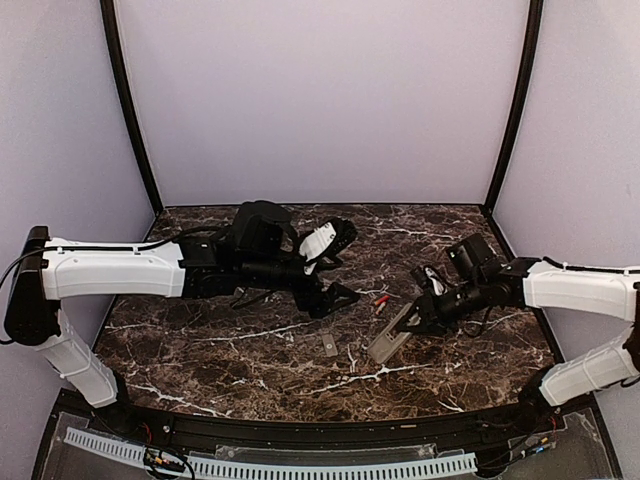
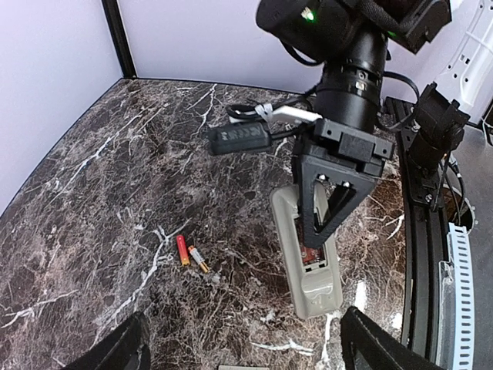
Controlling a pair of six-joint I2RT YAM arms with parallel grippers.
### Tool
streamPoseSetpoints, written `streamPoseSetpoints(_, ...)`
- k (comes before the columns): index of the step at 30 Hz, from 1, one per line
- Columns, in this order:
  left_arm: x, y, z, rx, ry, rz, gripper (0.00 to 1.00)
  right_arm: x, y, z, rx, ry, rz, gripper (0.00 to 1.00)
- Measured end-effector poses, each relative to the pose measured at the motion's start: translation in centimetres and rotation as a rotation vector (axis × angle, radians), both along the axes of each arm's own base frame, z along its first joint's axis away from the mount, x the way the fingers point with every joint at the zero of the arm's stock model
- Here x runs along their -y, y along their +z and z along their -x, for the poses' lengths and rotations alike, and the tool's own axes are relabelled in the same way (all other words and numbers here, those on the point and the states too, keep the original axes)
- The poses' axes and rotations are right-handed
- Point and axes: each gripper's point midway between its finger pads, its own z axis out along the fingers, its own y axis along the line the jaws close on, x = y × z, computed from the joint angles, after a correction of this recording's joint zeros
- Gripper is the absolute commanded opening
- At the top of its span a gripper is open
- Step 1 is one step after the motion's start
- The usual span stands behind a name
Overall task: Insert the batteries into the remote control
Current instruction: Place the remote control without the battery cover at the center of the board.
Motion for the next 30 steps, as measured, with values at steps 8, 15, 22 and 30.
streamPoseSetpoints(8,-0.1,-0.7,-0.5,0.002,0.024,-0.021,0.84,2.6,-5.5,0.6,-0.189,-0.242,-0.002,0.04)
streamPoseSetpoints(15,-0.2,-0.8,-0.7,0.008,0.036,-0.026,0.84,2.7,-6.1,-0.1,-0.210,-0.343,-0.048,0.36)
streamPoseSetpoints(22,-0.3,-1.2,-0.8,0.014,0.035,-0.042,0.84,4.0,-7.4,0.6,-0.243,-0.396,0.010,0.61)
streamPoseSetpoints(30,-0.4,-2.7,-0.8,0.006,0.031,-0.089,0.84,5.0,-7.6,2.3,-0.290,-0.366,0.087,0.71)
